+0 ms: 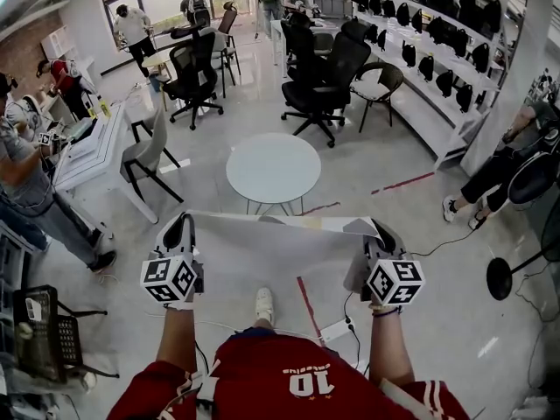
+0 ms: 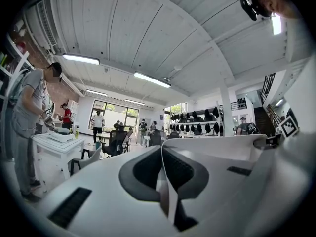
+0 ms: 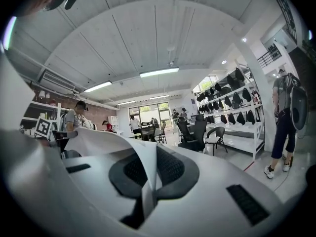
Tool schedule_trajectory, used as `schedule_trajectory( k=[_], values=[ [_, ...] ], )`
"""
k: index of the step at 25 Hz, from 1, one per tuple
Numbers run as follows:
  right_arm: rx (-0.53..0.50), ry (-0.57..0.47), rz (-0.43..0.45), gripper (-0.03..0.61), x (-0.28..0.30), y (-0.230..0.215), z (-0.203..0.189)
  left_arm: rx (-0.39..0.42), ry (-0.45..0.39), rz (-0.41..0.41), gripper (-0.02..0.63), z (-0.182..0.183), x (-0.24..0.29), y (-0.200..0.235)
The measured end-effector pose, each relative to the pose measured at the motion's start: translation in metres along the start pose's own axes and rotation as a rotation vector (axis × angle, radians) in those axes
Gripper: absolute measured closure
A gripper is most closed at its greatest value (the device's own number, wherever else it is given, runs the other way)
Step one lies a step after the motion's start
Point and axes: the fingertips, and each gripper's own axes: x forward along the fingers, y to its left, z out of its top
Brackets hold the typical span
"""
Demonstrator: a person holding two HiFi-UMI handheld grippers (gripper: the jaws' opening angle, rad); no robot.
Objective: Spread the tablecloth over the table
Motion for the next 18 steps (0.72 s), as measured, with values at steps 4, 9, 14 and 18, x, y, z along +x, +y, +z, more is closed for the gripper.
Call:
schedule_trajectory(
  k=[4,9,14,18],
  values=[
    [0.007,0.005,0.008,0.561,0.002,0.003,-0.003,-0.003,-0.002,0.005,0.606,0.000,-0.001,0.003],
    [0.002,0.002,0.023,0.561,0.002,0.008,0.000,-0.007,-0.014,0.020,0.606,0.005,-0.007,0.006],
    [-0.007,-0.006,0.034,0.561,0.009,0.015,-0.002,-0.002,-0.026,0.027,0.606,0.005,-0.008,0.015],
    [-0.011,-0.004,0.037,0.561,0.020,0.014,0.001,-0.013,-0.029,0.036,0.606,0.005,0.001,0.020]
  ],
)
